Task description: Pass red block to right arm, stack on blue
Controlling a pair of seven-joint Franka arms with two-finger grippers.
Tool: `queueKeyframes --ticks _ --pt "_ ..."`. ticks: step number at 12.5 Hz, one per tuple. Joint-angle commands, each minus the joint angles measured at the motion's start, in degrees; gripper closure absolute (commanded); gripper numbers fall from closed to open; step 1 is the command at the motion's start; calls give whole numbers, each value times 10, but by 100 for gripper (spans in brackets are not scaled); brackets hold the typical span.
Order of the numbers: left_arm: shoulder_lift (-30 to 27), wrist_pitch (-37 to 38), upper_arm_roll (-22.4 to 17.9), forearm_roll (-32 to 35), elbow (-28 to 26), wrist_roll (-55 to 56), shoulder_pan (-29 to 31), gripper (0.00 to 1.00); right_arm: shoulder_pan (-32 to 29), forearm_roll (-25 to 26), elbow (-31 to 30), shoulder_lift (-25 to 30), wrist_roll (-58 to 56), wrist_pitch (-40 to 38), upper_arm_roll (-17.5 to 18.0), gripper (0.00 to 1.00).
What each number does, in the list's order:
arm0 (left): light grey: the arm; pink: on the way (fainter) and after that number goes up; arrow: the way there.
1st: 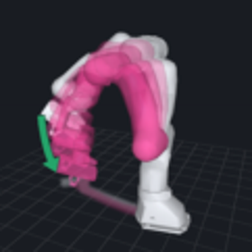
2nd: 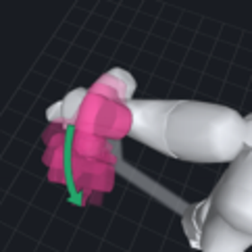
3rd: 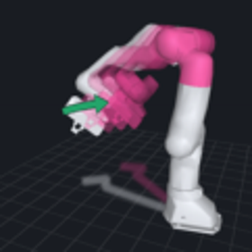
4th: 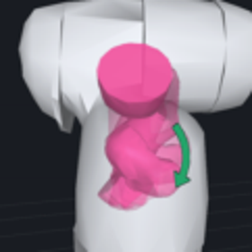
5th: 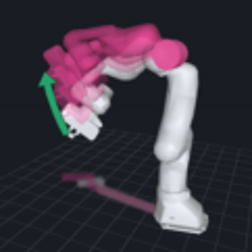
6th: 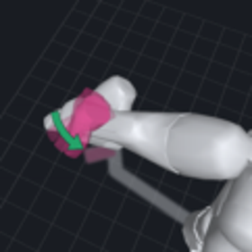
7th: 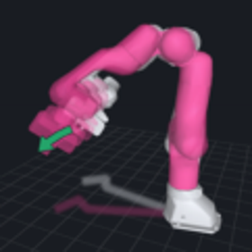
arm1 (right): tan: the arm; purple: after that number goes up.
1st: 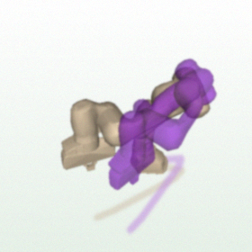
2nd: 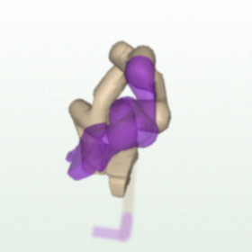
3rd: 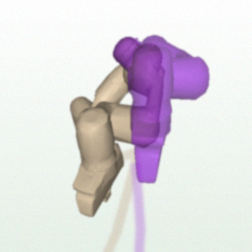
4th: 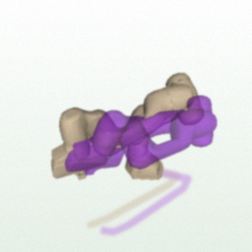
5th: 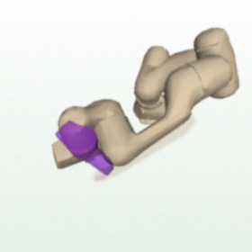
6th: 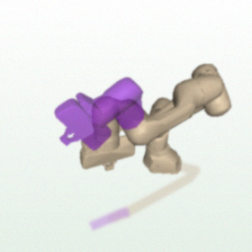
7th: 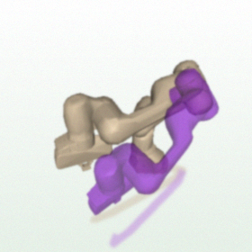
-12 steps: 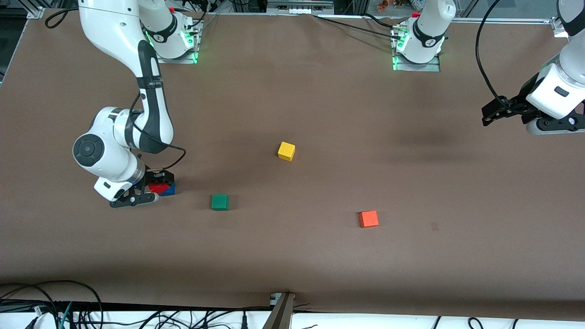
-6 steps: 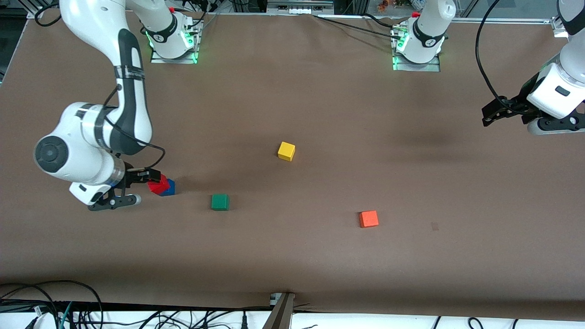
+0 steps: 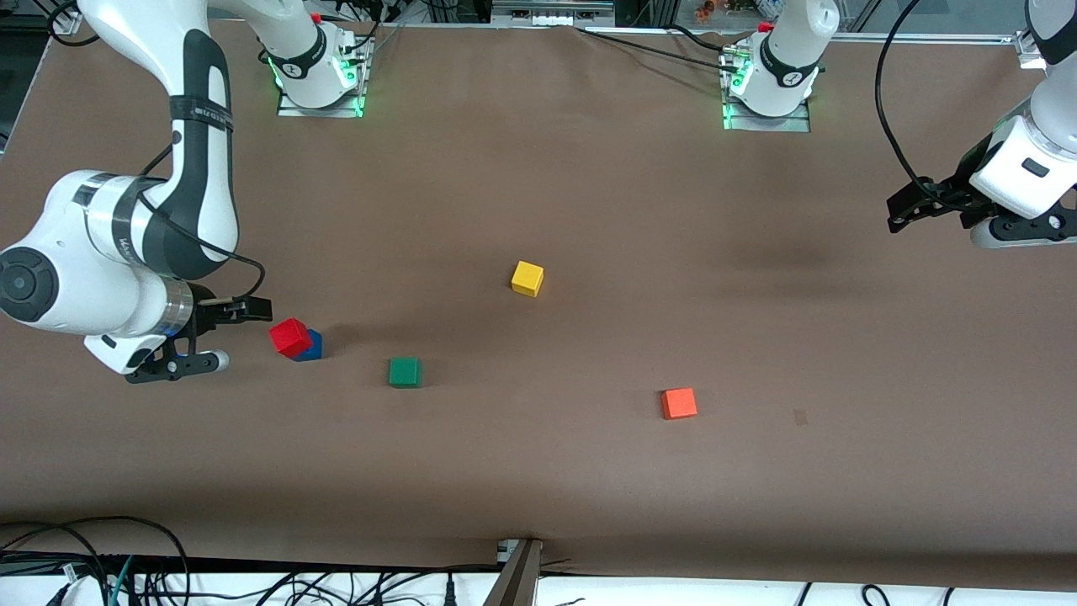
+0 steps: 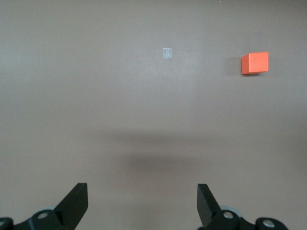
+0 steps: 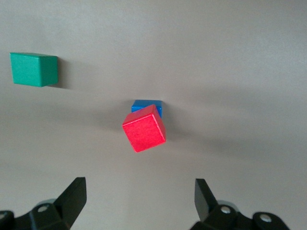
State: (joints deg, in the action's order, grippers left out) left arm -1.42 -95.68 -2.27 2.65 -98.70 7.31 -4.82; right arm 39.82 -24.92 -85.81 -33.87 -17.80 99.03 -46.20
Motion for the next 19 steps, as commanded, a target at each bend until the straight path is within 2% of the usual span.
queueKeyframes --ticks 1,3,4,7,9,11,14,16,19 --pt "-2 8 1 13 5 4 -4 0 -44 40 4 44 57 -16 58 0" --pt "-2 8 1 13 6 4 -4 0 -152 133 -1 98 94 -17 206 0" --pt "-3 9 1 13 6 4 -4 0 -200 166 -16 126 126 -22 269 0" --pt "-3 10 1 13 6 5 -4 0 -297 218 -28 187 144 -75 374 0" --pt "-3 10 1 13 6 5 -4 0 -330 230 -58 252 143 -89 407 0" --pt "-3 10 1 13 6 1 -4 0 -346 232 -94 312 139 -99 419 0" --pt "-3 10 1 13 6 1 -4 0 -359 286 -93 360 136 -143 440 0" --pt "-3 10 1 13 6 1 -4 0 -387 290 -89 381 136 -157 464 0" --pt "-3 11 1 13 6 2 -4 0 -399 283 -83 386 136 -186 466 0"
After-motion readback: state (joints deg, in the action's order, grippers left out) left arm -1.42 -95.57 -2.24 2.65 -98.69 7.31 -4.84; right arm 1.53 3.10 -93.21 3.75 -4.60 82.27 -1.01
